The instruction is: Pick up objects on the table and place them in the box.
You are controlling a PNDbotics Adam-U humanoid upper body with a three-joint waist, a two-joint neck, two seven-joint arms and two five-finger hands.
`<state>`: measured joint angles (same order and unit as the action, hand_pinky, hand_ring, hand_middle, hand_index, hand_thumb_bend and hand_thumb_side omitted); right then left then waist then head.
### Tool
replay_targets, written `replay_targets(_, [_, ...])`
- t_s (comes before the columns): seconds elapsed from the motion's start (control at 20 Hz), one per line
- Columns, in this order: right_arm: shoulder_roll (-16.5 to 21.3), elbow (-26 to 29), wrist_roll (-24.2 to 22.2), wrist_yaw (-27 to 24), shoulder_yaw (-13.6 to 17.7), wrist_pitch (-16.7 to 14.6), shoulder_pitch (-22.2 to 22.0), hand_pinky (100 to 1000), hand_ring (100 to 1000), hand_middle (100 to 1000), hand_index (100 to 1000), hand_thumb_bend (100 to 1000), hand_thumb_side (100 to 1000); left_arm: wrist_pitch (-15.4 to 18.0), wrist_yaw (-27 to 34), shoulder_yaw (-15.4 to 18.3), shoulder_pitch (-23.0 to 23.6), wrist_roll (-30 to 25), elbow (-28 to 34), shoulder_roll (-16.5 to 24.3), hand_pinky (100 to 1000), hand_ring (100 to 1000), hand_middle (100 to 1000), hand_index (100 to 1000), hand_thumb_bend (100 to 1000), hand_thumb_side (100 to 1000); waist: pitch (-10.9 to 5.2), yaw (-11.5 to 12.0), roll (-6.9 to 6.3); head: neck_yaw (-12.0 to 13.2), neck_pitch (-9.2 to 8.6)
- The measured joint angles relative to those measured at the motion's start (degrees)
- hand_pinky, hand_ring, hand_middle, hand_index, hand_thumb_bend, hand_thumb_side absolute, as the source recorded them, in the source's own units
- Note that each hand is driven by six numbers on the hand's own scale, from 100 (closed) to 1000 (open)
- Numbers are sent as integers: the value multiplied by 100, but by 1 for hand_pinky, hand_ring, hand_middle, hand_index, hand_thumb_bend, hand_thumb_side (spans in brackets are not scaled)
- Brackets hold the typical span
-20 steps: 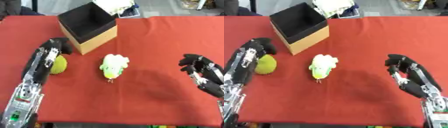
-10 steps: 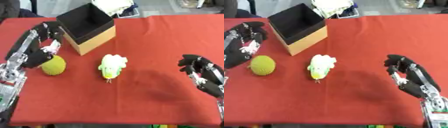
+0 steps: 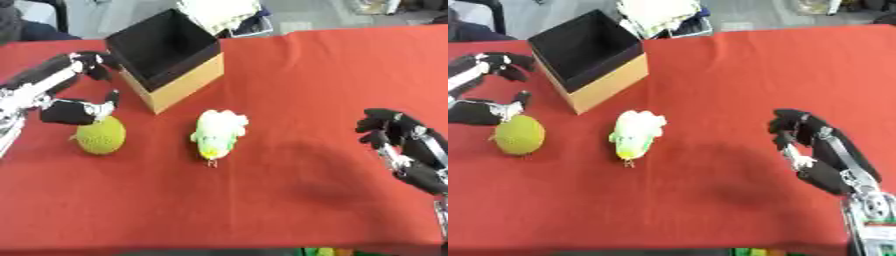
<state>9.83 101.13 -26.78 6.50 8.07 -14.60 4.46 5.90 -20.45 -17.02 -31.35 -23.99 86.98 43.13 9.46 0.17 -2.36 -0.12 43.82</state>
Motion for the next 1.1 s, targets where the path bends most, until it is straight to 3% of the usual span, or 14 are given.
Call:
replay_targets(0.2, [2,0,-8,0,0,0,0,655,721,684,841,100,467,114,-404,-13,-99,-407,-363,68,806,784,829,958,402,348,-1,-9,0,-2,0])
replay_targets(0.3, [4,0,-11,0,0,-1,-1,655,721,684,841,100,470,172,-604,-10,-110,-609,-492,68,810,789,837,961,401,412,-1,-9,-1,-5,0])
replay_targets(0.5, [4,0,-14,0,0,-2,-1,655,722,684,841,100,470,321,-1006,31,-127,-1007,-651,63,820,799,853,968,427,448,-1,0,1,-25,0])
replay_targets(0.8, [4,-1,-17,0,0,-6,-5,655,722,683,841,100,470,508,-1565,154,-133,-1472,-741,-6,823,804,860,969,452,421,-1,22,23,-47,0])
replay_targets(1.1, [4,-1,-23,0,0,-18,-26,655,723,683,841,100,470,544,-2119,207,-129,-1385,-860,-192,823,804,864,959,443,386,-1,23,44,-50,0])
